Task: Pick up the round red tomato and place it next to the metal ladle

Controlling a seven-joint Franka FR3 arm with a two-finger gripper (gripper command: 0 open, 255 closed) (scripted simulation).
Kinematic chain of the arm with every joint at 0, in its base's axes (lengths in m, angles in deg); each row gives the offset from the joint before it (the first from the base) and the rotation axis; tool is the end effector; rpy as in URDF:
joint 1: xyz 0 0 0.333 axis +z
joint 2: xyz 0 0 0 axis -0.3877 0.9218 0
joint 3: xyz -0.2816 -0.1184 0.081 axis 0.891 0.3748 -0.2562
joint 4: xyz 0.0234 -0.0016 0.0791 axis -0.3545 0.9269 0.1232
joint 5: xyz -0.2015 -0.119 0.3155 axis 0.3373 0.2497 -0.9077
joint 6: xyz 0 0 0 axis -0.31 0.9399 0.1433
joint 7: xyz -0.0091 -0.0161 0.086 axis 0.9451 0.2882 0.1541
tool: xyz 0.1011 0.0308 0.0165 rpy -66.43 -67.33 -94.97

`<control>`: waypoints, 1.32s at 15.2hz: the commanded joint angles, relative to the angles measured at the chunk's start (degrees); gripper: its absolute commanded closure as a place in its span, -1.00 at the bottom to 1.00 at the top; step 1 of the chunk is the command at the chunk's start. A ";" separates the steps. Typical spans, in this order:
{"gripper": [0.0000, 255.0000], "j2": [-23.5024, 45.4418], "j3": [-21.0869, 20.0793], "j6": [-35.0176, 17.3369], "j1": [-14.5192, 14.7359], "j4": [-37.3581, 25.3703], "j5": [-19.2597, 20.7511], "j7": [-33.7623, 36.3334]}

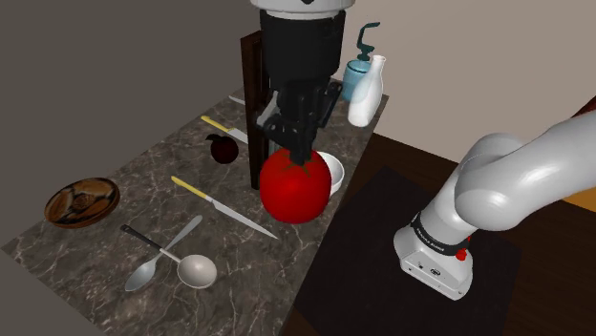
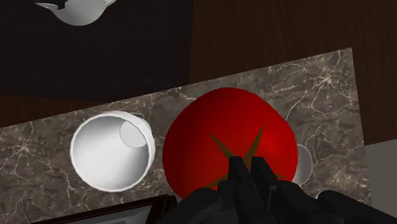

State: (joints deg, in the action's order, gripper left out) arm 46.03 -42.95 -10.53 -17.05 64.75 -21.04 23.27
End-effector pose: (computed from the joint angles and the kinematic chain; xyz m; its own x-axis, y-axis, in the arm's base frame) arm 0.2525 0.3406 0.5958 0.9952 0.0249 -0.0949 0.0281 -0.9991 0.0327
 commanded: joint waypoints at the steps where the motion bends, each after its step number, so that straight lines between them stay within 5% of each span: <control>1: 1.00 2.31 -3.08 0.01 -0.02 -2.97 -0.32 3.64; 8: 1.00 12.36 -14.86 -1.80 -1.12 -12.39 2.10 15.99; 20: 1.00 11.22 -15.76 -10.78 -0.40 -2.51 0.82 14.62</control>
State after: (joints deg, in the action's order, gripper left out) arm 57.26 -58.55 -20.45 -17.49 61.41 -20.14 37.95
